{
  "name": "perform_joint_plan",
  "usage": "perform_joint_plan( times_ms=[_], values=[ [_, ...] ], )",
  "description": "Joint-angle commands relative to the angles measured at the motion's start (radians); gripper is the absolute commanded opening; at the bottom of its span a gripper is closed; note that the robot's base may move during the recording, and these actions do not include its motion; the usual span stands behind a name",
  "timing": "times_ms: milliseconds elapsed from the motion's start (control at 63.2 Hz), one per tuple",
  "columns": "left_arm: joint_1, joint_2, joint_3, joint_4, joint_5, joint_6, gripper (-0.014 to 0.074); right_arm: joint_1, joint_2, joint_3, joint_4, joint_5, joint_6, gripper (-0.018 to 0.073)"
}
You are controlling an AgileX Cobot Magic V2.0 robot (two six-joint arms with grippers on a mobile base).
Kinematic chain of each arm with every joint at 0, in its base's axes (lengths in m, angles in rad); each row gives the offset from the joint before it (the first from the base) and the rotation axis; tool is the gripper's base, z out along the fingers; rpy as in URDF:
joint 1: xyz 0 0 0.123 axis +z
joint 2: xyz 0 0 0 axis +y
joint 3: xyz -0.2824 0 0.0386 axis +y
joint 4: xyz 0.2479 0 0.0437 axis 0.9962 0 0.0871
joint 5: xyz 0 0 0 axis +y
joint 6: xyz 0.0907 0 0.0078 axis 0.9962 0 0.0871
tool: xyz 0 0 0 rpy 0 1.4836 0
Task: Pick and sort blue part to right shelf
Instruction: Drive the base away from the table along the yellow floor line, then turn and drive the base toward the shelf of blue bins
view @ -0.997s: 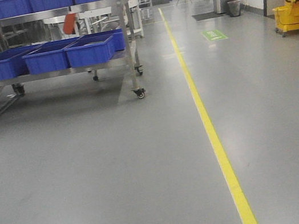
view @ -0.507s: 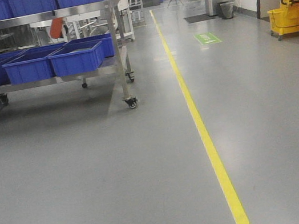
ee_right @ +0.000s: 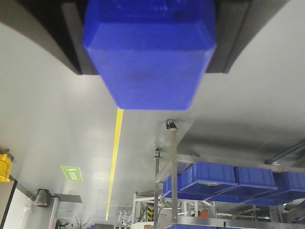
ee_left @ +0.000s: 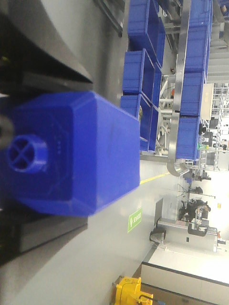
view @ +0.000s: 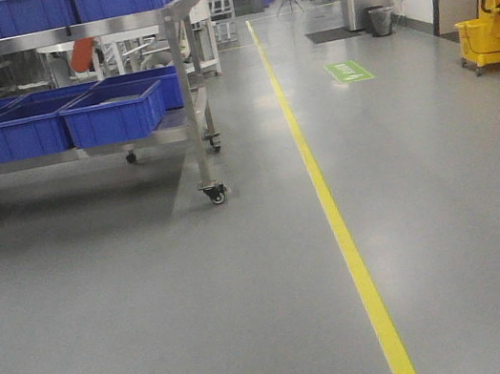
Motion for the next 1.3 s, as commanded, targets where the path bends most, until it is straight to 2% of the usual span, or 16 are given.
perform_joint_plan(
  times_ms=[0,1282],
  values=[
    [0.002,0.008,-0.028,0.000,-0.094,-0.001,0.0312,-0.008,0.004,-0.029,-0.009,-0.093,0.001,0.0300],
    [0.002,0.012,-0.028,0.000,-0.094,-0.001,0.0312,-0.008,0.004,-0.029,-0.009,-0.093,0.001,0.0300]
  ],
)
